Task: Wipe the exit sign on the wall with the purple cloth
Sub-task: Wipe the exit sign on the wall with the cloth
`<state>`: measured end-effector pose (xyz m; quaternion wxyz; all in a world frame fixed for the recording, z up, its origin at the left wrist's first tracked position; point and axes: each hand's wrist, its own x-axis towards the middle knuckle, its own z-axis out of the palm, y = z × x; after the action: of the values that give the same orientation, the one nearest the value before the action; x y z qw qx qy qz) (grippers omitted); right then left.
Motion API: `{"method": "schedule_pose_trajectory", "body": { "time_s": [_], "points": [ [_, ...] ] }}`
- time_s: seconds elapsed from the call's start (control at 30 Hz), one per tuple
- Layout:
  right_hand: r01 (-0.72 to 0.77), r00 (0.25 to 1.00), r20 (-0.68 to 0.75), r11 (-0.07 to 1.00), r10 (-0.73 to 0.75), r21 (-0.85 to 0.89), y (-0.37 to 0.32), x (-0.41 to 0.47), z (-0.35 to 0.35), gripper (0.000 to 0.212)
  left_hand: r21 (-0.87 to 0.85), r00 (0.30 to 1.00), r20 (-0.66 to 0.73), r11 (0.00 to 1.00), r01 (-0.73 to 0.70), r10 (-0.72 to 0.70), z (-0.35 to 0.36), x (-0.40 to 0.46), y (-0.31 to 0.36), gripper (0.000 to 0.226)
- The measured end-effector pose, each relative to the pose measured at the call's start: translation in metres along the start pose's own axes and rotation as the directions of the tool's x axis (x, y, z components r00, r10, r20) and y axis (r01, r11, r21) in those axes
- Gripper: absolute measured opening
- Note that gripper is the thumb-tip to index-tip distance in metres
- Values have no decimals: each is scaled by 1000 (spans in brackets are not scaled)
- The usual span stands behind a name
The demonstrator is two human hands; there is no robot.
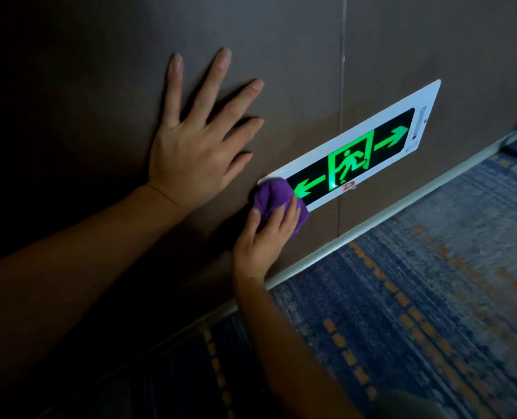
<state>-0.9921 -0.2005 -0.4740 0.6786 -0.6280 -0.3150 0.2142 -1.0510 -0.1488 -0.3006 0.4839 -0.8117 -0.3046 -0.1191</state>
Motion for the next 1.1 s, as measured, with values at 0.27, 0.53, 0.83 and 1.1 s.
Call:
{"method": "schedule_pose_trajectory", "body": {
  "time_s": [0.27,0.53,0.83,1.1],
  "points": [
    [315,946,113,944,-303,-100,4,35,-13,48,-52,992,-48,992,113,-115,0,3,26,27],
    [154,985,100,974,-139,-168,47,16,-7,47,-81,986,-76,986,145,-151,-5,8,27,26],
    [195,973,127,981,-192,-10,15,10,-4,50,-3,980,-168,994,108,-107,-1,10,28,22],
    [227,973,69,971,-222,-76,16,41,-5,52,-16,983,-149,994,105,-106,3,7,26,25]
  ]
}}
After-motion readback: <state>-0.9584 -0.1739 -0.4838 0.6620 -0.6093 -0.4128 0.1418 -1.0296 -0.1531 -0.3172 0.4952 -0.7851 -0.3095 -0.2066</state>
